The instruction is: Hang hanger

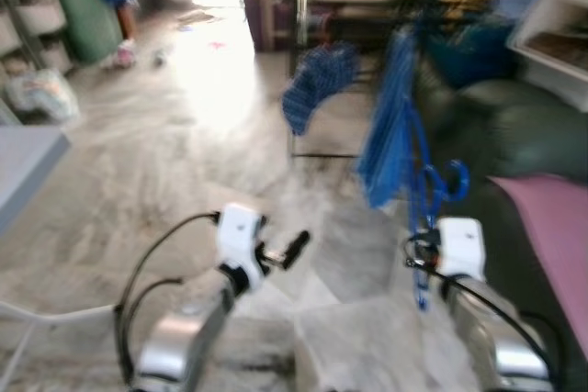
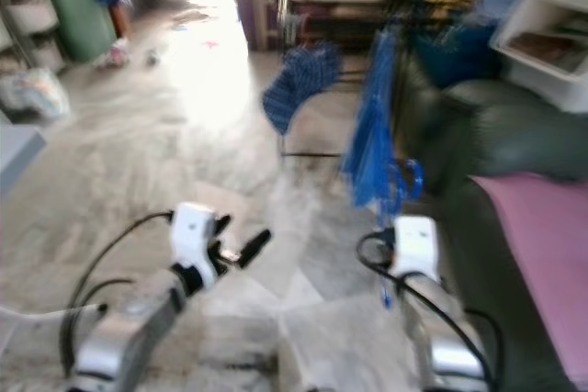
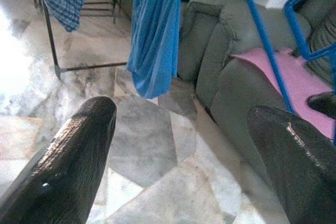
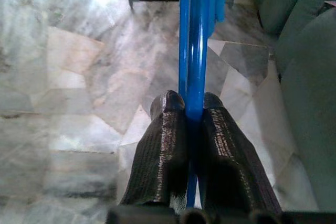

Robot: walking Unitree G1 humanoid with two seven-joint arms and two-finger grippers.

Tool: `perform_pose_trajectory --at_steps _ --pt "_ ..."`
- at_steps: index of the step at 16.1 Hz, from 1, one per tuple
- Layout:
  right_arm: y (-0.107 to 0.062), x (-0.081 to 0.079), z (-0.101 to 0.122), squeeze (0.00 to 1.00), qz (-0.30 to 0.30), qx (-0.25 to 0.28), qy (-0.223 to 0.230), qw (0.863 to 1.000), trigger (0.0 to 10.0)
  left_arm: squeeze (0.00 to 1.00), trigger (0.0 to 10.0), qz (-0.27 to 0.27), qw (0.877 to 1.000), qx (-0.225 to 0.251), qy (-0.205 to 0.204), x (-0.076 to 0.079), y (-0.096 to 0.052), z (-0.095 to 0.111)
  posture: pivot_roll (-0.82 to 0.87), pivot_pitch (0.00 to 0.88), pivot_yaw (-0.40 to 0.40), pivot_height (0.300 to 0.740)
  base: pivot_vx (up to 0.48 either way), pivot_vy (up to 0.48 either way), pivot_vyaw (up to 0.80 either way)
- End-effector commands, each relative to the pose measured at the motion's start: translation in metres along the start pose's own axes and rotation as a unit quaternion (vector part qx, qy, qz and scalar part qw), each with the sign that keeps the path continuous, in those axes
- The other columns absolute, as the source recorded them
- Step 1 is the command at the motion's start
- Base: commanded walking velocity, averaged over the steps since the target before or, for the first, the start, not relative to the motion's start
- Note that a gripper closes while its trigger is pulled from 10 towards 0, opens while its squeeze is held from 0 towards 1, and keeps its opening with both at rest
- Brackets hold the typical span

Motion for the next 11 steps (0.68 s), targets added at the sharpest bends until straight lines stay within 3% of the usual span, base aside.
perform_pose_trajectory --at_steps 1,2,5,9,11 --pt "0.001 0.001 0.008 0.0 -0.004 0.012 -0.003 1.0 10.0 0.0 10.0 0.0 1.0 0.009 0.002 -0.001 0.001 0.005 -0.09 0.0 0.004 0.74 0.0 0.0 0.0" --pt "0.001 0.001 0.008 0.0 -0.004 0.012 -0.003 1.0 10.0 0.0 10.0 0.002 1.0 0.009 0.004 -0.002 0.001 0.005 -0.09 0.0 0.005 0.74 0.0 0.0 0.0" --pt "0.005 -0.004 0.01 0.0 -0.002 0.02 0.005 1.0 10.0 0.0 10.0 0.093 0.994 0.003 0.052 -0.036 0.002 0.003 -0.08 0.0 0.009 0.74 0.0 0.0 0.0" --pt "0.009 -0.011 0.014 0.0 -0.003 0.039 0.007 0.999 10.0 0.0 10.0 0.168 0.984 -0.001 0.053 -0.071 -0.01 -0.003 -0.06 0.0 0.01 0.74 0.0 0.0 0.0" --pt "0.009 -0.011 0.009 0.0 -0.006 0.036 0.007 0.999 10.0 0.0 10.0 0.174 0.984 0.001 0.046 -0.076 -0.014 -0.005 -0.06 0.0 0.013 0.74 0.0 0.0 0.0"
Point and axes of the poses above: a point about 5 cm out from each wrist's last joint towards the gripper, its own y axis pointing out of the wrist towards the gripper, its own z axis along the axis of the wrist's last joint, x = y × z, the point moved 3 cm from there along y, pointing out of the wrist towards the gripper, and after that the axes turned 3 degrees about y, right-handed, at the moved point
